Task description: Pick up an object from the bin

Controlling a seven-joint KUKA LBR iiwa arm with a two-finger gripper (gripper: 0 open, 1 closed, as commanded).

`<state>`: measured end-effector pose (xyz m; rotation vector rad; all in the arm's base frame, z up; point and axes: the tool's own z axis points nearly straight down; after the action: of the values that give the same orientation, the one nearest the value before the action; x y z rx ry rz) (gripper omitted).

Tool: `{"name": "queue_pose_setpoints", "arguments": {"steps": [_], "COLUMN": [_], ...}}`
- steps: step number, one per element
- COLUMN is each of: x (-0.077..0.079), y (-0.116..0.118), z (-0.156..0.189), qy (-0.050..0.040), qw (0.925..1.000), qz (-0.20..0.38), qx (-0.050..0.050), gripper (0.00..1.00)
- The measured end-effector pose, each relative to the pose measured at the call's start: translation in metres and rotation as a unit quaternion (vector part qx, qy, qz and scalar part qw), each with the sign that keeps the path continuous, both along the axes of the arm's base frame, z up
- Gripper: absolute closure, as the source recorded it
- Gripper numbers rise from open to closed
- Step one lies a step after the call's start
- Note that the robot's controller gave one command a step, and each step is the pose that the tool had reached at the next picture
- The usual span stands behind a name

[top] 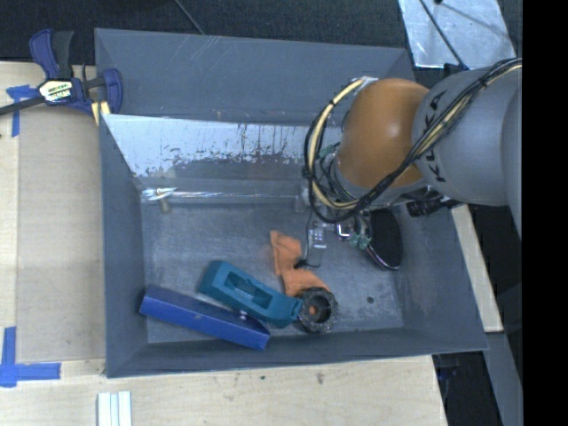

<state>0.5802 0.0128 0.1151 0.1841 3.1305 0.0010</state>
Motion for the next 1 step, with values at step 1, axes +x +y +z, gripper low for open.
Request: {"name": "queue_pose_setpoints", "arguments": {"steps": [1], "x": [0.0014], "y": [-0.0003], "z": [-0.0321], "qy": [0.0034], "qw": [0.9993], "qz": [-0.036], "qx": [0.0], "gripper": [0.0]}}
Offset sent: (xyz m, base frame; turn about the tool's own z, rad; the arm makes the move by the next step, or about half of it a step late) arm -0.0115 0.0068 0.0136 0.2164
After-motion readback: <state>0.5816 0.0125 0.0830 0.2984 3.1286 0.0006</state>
